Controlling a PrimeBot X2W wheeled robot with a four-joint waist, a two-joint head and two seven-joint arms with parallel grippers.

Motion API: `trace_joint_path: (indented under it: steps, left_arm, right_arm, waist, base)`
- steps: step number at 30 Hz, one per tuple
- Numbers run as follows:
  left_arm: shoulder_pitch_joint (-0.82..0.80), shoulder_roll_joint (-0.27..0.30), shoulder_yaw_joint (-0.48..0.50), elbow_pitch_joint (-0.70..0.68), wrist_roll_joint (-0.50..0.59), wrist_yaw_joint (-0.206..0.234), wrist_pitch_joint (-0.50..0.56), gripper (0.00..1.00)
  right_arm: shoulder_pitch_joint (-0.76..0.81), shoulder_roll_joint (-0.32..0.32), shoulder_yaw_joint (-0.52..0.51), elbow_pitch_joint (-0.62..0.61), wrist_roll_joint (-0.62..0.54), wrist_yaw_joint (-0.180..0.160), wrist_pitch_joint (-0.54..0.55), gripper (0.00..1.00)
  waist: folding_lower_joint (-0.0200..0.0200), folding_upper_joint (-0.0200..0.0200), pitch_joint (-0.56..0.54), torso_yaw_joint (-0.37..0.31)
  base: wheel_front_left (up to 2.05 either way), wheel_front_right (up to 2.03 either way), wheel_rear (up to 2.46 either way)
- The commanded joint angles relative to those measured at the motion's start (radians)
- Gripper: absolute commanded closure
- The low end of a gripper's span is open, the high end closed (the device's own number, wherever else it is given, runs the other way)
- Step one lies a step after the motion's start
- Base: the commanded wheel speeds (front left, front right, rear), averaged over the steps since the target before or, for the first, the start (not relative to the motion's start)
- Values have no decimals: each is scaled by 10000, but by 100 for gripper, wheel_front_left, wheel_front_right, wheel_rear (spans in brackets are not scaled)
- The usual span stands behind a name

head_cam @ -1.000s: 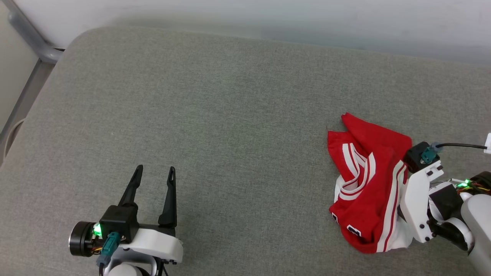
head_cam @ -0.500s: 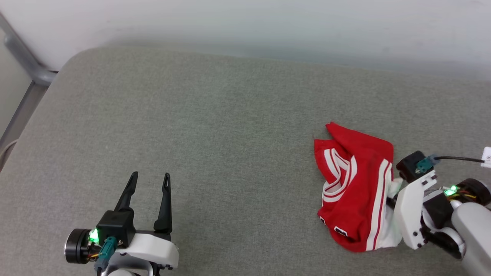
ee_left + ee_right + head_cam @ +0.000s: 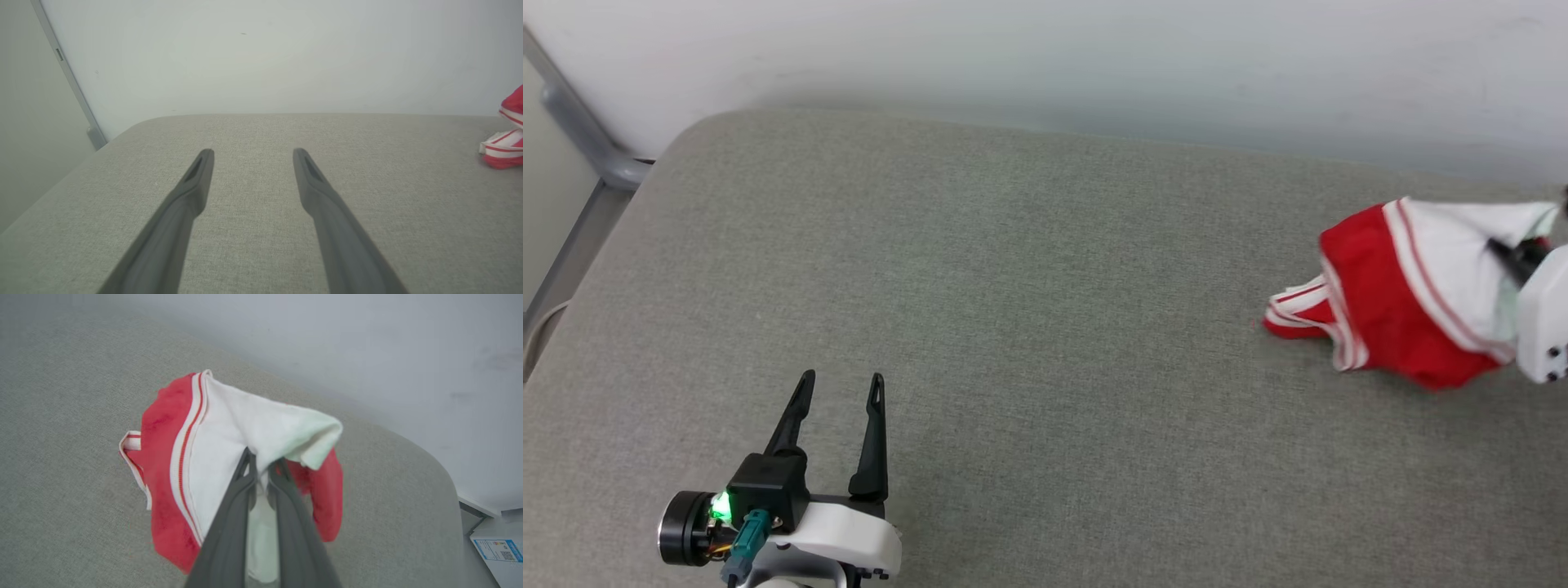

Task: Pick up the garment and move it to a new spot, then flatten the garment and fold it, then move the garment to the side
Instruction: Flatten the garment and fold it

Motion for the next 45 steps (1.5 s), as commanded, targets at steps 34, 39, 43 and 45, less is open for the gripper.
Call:
trace_joint_path:
  steps: [34,39,43,45]
  left_arm:
    - [-107,-20,27,108,-124,148,-26,0]
    - [-55,-22,47,152,-152,183,-26,0]
    - [115,-21,104,228,-87,197,-26,0]
    - [157,-21,120,270,-53,175,-26,0]
  right_arm:
    - [246,4720,6021,234,-802,-13,-1452,100]
    - [164,4877,6747,943,-456,-13,-1728,100]
    - [49,4856,6765,1099,-339,-14,-2343,0]
    - [84,4773,6704,1021,-354,-13,-2674,0]
  waist:
    - [0,0,232,776]
    - [0,0,182,764]
    - [0,0,-21,650]
    - [0,0,-171,594]
  base:
    - [0,0,0]
    - [0,0,0]
    - [0,0,0]
    - [0,0,0]
